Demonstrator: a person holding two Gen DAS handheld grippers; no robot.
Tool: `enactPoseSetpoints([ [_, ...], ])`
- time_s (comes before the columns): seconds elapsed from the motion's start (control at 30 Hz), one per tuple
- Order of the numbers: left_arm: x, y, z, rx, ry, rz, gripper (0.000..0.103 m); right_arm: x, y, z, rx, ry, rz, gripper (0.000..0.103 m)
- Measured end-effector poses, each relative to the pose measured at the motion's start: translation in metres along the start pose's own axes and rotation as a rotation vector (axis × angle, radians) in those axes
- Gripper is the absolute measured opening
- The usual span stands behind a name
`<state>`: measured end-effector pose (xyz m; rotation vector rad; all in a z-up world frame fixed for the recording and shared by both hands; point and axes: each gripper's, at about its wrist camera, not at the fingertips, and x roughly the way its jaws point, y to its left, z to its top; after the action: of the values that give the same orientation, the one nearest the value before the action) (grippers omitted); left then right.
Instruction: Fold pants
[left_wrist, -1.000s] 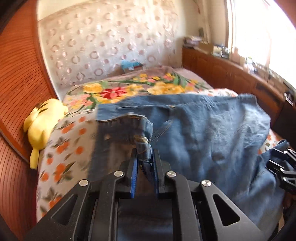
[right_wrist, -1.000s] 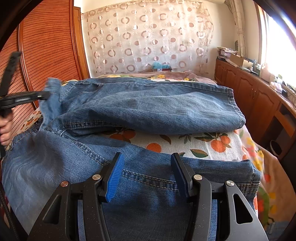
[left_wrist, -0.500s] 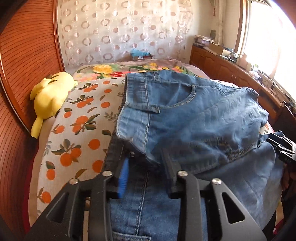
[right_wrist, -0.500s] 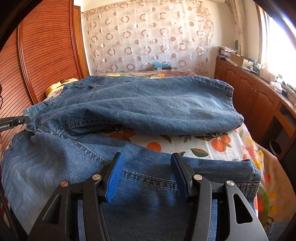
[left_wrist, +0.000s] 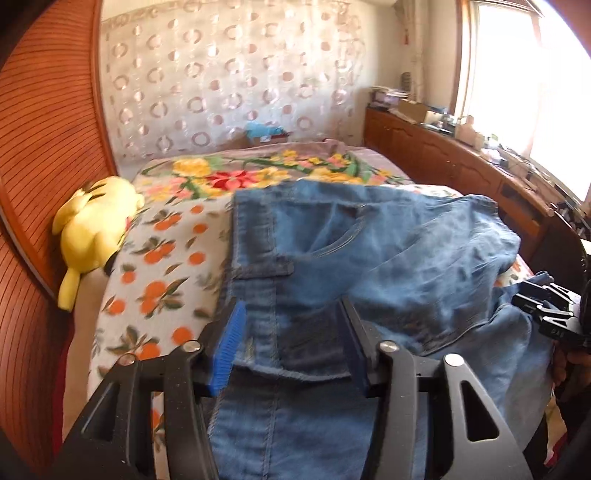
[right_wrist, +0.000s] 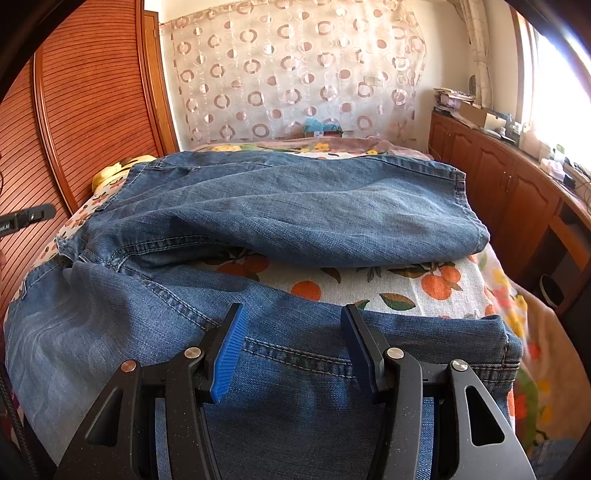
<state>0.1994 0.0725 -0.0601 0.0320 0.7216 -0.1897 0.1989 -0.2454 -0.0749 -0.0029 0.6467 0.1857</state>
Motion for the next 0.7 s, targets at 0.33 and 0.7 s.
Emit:
enactPoseSetpoints([
  [0.33,0.029,-0.04,0.04,0.062,-0.031,-0.085,0.08,-0.044,-0.036,0.043,0.037,-0.069,-0.029,0.055],
  [0.7,0.099,-0.065,0.091,0.147,-0.012,-0.07,0.08,-0.01,-0.101,0.107,0.041,-0.049,-0.153,0.055],
])
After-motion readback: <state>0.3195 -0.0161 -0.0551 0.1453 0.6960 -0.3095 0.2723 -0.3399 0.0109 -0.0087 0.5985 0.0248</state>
